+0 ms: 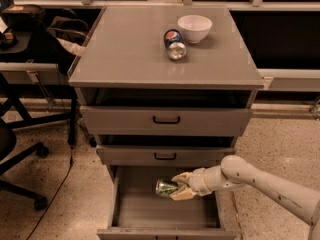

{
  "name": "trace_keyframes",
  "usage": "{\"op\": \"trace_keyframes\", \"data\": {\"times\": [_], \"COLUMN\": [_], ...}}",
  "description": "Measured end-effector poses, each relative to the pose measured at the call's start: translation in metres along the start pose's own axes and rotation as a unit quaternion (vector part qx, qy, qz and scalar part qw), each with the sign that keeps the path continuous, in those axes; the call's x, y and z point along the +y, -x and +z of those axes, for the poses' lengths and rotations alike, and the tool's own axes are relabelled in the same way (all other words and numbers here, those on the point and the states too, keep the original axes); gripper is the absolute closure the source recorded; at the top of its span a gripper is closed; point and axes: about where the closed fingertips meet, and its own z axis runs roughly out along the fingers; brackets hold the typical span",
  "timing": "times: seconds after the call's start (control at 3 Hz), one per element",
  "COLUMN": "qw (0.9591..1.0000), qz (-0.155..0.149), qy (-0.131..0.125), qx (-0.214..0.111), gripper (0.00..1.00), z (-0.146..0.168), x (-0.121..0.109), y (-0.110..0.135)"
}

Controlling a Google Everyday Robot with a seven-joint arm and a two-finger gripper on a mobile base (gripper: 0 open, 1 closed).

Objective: Pick green can from bottom drawer and place on counter

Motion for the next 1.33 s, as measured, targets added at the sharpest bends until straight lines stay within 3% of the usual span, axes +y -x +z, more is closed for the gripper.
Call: {"op": "trace_keyframes", "data": {"times": [0.33,0.67,1.33], "qw": [1.0000,0.9999,0.9985], "qz": [0.000,-0.010,-0.054], "qy": [0.000,0.004,0.000], "qx": [0.000,0.000,-0.003], "gripper": [1.00,1.00,1.00], "z": [0.000,-0.018,-0.088], "x": [0.000,0.011,0.048], "y": [0.000,0.020,0.091]}}
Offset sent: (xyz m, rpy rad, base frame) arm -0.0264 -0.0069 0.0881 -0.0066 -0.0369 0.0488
